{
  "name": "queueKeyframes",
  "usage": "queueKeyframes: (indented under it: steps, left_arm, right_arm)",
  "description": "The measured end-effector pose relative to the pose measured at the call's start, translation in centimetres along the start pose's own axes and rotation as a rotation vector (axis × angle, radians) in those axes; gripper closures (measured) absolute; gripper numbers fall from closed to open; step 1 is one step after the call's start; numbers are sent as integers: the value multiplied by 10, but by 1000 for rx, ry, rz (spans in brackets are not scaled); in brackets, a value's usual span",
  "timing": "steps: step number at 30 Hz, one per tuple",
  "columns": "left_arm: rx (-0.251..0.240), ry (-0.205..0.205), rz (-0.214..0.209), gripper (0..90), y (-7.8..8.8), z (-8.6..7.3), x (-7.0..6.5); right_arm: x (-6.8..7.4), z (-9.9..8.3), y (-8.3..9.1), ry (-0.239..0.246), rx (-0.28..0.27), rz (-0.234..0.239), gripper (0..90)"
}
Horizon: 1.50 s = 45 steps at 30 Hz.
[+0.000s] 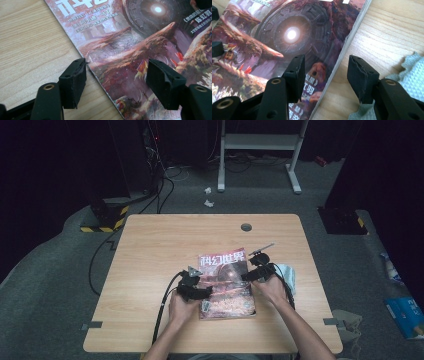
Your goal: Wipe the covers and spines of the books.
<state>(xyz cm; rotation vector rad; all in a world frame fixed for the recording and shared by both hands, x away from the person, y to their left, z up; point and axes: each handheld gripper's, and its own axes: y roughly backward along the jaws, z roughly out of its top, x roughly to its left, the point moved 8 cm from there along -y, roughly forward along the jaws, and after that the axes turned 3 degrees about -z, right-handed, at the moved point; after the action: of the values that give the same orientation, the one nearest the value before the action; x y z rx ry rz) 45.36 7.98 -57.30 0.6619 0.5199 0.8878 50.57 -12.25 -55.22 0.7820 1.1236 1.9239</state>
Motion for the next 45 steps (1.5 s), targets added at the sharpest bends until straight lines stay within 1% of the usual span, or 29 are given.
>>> queueKeyframes:
  steps: [2, 3, 4, 6, 7, 9, 10, 11, 14, 15, 17, 19, 21, 25, 30, 33, 37, 40, 42, 43, 44, 45]
  left_arm:
    - [-4, 4, -1, 324, -1, 0, 0]
    - [-5, 6, -1, 324, -1, 1, 1]
    - [-8, 8, -1, 325, -1, 1, 1]
    - [-10, 5, 2, 324, -1, 2, 2]
    - [-9, 3, 3, 324, -2, 2, 2]
    - [5, 2, 4, 323, -2, 3, 3]
    - [13, 1, 4, 322, -3, 4, 3]
    - [16, 0, 4, 322, -3, 4, 3]
    - [14, -4, 1, 322, -6, 7, 3]
    - [21, 3, 9, 322, -6, 8, 2]
    - [24, 2, 11, 318, -7, 8, 2]
    - [23, 2, 11, 318, -7, 8, 2]
    - [25, 1, 10, 318, -7, 8, 2]
    - [25, 3, 10, 318, -7, 8, 2]
    - [30, 0, 14, 319, -7, 8, 2]
    - [30, 2, 14, 318, -7, 8, 2]
    - [30, 3, 16, 321, -7, 8, 2]
    - [32, 8, 19, 321, -7, 9, 1]
    - [33, 10, 18, 321, -7, 9, 1]
    - [33, 8, 17, 321, -7, 9, 1]
    - [33, 8, 16, 321, -7, 9, 1]
    - [33, 8, 16, 321, -7, 9, 1]
  right_arm:
    - [0, 3, -3, -8, 8, 4, 477]
    - [0, 3, -6, -3, 33, 1, 474]
    - [0, 3, -7, -9, 47, 2, 473]
    - [2, 5, -9, -16, 61, 4, 476]
    - [2, 7, -10, -6, 69, 2, 477]
    - [1, 9, -12, -14, 72, 5, 475]
    - [1, 9, -14, -36, 79, 13, 474]
    - [0, 9, -14, -40, 73, 20, 476]
    - [0, 9, -14, -43, 77, 20, 485]
    - [1, 9, -14, -45, 78, 19, 487]
    - [0, 9, -13, -50, 80, 18, 508]
    - [-1, 10, -11, -59, 70, 27, 540]
    - [0, 11, -10, -68, 56, 41, 554]
    - [2, 11, -6, -54, 49, 40, 573]
    - [8, 14, 2, -57, 13, 90, 603]
    - [13, 14, 7, -31, 4, 105, 609]
    - [16, 9, 5, -3, 38, 92, 610]
    - [17, 10, 6, -5, 32, 99, 622]
    - [20, 13, 7, 2, 23, 102, 640]
    - [22, 14, 6, -1, 17, 113, 645]
    - [26, 16, 3, 6, 11, 121, 648]
    - [28, 17, 1, 16, 17, 113, 653]
